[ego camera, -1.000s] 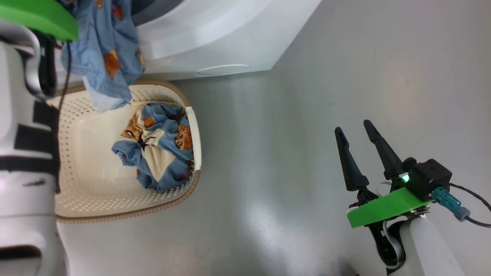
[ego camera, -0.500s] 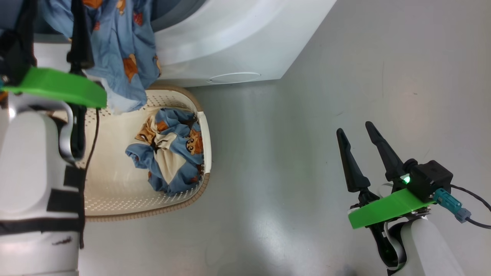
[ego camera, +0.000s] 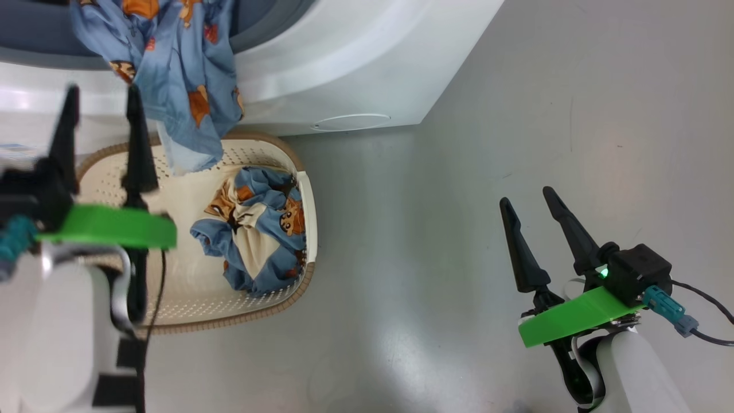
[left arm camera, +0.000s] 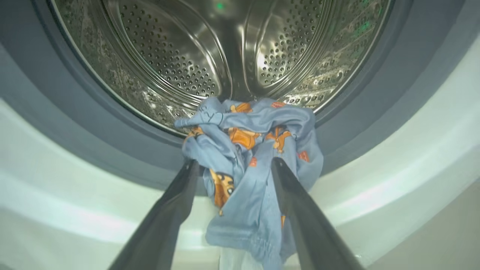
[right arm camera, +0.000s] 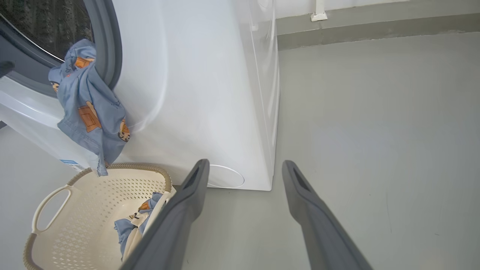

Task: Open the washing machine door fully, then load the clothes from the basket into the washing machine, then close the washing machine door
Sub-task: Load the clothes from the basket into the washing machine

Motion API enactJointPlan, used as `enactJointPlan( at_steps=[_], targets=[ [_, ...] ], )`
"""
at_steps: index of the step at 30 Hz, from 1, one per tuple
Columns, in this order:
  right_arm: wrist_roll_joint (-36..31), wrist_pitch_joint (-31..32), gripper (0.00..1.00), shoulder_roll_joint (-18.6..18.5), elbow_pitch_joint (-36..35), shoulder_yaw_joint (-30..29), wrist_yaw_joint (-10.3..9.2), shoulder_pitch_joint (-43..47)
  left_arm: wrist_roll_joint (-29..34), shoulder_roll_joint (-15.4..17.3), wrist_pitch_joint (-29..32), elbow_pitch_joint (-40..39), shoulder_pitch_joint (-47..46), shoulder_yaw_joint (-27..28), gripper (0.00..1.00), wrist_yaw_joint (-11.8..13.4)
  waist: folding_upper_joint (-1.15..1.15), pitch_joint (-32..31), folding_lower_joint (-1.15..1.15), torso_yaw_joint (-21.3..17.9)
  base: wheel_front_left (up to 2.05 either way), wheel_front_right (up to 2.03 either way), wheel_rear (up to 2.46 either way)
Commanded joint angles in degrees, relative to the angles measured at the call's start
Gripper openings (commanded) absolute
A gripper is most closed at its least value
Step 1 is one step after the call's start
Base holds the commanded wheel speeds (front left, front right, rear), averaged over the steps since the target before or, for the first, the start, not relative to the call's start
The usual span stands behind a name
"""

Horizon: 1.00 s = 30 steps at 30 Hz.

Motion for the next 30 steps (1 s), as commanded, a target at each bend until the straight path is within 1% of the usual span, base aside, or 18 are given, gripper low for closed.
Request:
enactJointPlan(
  at_steps=[1, 8, 16, 22, 30],
  targets=[
    [-0.5, -0.7, 1.00, 0.2, -1.1, 1.7, 0.09, 1.6, 0.4, 1.6, -0.3, -1.9, 2.2, 1.7, 1.00, 0.5, 0.00, -0.2, 0.00, 0.0, 0.00, 0.00, 0.00],
    [-0.6, -0.7, 1.00, 0.2, -0.6, 2.0, 0.09, 1.8, 0.3, 0.5, -0.3, -5.9, 10.4, 3.5, 1.00, 1.7, 0.00, -1.2, 0.00, 0.1, 0.00, 0.00, 0.00],
    [-0.9, -0.7, 1.00, 0.2, -0.3, 2.3, 0.09, 2.1, 0.8, -0.6, -0.3, -9.1, 17.8, 4.2, 1.00, 2.3, 0.00, -2.0, 0.00, 0.2, 0.00, 0.00, 0.00],
    [-0.9, -0.7, 1.00, 0.1, -0.3, 2.4, 0.09, 2.3, 0.6, -1.1, -0.3, -10.6, 21.8, 4.9, 1.00, 2.9, 0.00, -2.4, 0.00, 0.3, 0.00, 0.00, 0.00],
    [-0.9, -0.7, 1.00, 0.0, -0.4, 1.8, 0.09, 2.5, 0.4, -1.5, -0.3, -11.9, 26.0, 5.0, 1.00, 2.9, 0.00, -2.7, 0.00, 0.7, 0.00, 0.00, 0.00]
  ],
)
